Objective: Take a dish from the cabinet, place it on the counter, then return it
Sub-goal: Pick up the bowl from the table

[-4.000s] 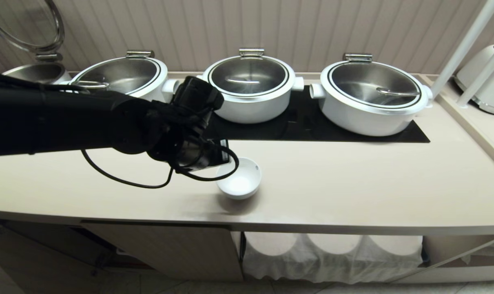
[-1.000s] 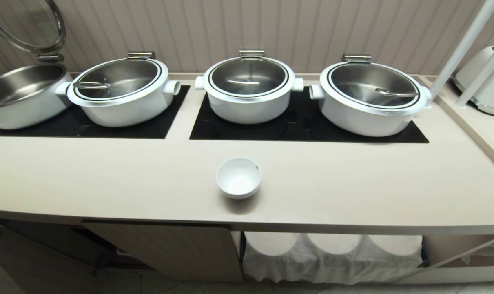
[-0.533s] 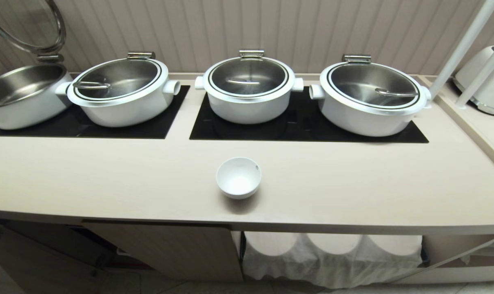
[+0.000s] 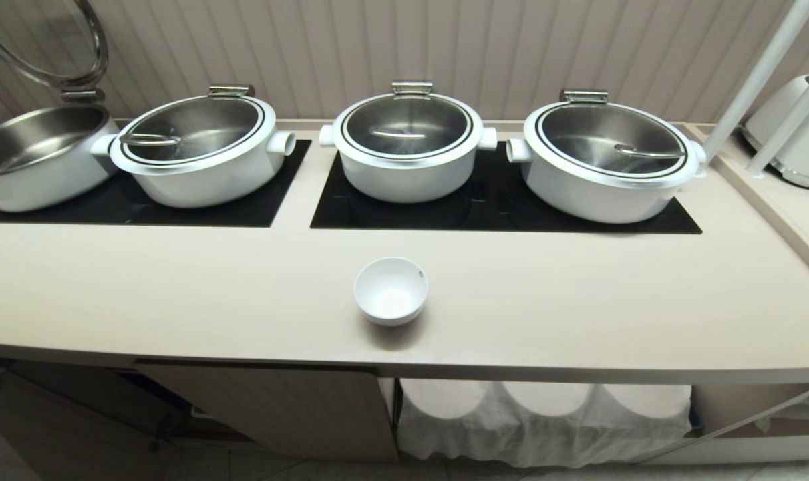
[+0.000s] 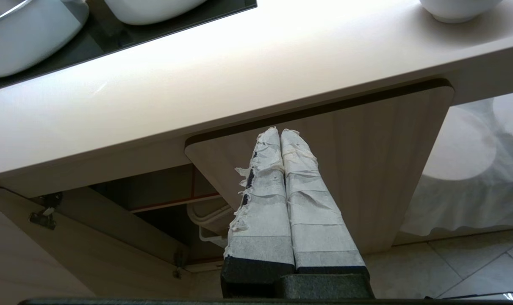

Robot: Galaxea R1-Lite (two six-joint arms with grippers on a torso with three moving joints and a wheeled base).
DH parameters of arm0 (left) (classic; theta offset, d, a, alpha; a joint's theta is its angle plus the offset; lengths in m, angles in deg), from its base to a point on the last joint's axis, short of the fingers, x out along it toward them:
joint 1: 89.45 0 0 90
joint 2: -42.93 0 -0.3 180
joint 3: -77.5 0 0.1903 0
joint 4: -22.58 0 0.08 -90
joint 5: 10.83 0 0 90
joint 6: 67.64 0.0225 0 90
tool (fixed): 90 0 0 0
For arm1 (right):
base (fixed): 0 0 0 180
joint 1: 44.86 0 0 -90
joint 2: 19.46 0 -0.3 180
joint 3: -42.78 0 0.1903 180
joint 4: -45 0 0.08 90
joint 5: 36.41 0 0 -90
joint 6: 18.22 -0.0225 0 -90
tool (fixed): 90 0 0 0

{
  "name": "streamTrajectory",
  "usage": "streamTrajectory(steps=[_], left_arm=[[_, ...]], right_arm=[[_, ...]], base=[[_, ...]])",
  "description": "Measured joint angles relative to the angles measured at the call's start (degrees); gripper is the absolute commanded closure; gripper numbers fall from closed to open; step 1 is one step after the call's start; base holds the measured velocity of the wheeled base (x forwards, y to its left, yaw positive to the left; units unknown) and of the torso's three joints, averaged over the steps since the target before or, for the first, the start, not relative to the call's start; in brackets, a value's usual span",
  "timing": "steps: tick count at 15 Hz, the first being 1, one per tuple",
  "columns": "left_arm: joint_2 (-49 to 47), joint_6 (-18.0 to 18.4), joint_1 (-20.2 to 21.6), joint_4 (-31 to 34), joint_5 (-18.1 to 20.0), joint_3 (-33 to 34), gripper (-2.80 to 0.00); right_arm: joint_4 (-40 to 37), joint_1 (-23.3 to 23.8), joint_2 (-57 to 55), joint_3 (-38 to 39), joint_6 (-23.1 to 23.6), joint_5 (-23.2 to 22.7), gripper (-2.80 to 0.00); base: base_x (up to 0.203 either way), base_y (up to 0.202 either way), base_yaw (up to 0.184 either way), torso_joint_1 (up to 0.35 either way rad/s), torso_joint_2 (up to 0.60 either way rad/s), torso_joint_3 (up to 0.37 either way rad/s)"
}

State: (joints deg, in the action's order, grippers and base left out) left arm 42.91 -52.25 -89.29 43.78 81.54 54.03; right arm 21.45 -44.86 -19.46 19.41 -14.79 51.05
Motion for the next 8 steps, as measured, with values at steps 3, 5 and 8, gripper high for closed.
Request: streamTrajectory(steps=[3, 5, 8], left_arm=[[0.0, -0.02, 0.0, -0.01, 0.0, 0.0, 0.0], [0.0, -0.02, 0.0, 0.0, 0.0, 0.0, 0.0], [0.0, -0.02, -0.02, -0.01, 0.0, 0.0, 0.0]], right_arm=[[0.0, -0.02, 0.0, 0.0, 0.0, -0.01, 0.0], [0.0, -0.02, 0.0, 0.0, 0.01, -0.02, 0.0], [0.01, -0.02, 0.0, 0.0, 0.03, -0.02, 0.0]], base=[[0.0, 0.0, 0.0, 0.0, 0.0, 0.0], [0.0, 0.0, 0.0, 0.0, 0.0, 0.0], [0.0, 0.0, 0.0, 0.0, 0.0, 0.0]])
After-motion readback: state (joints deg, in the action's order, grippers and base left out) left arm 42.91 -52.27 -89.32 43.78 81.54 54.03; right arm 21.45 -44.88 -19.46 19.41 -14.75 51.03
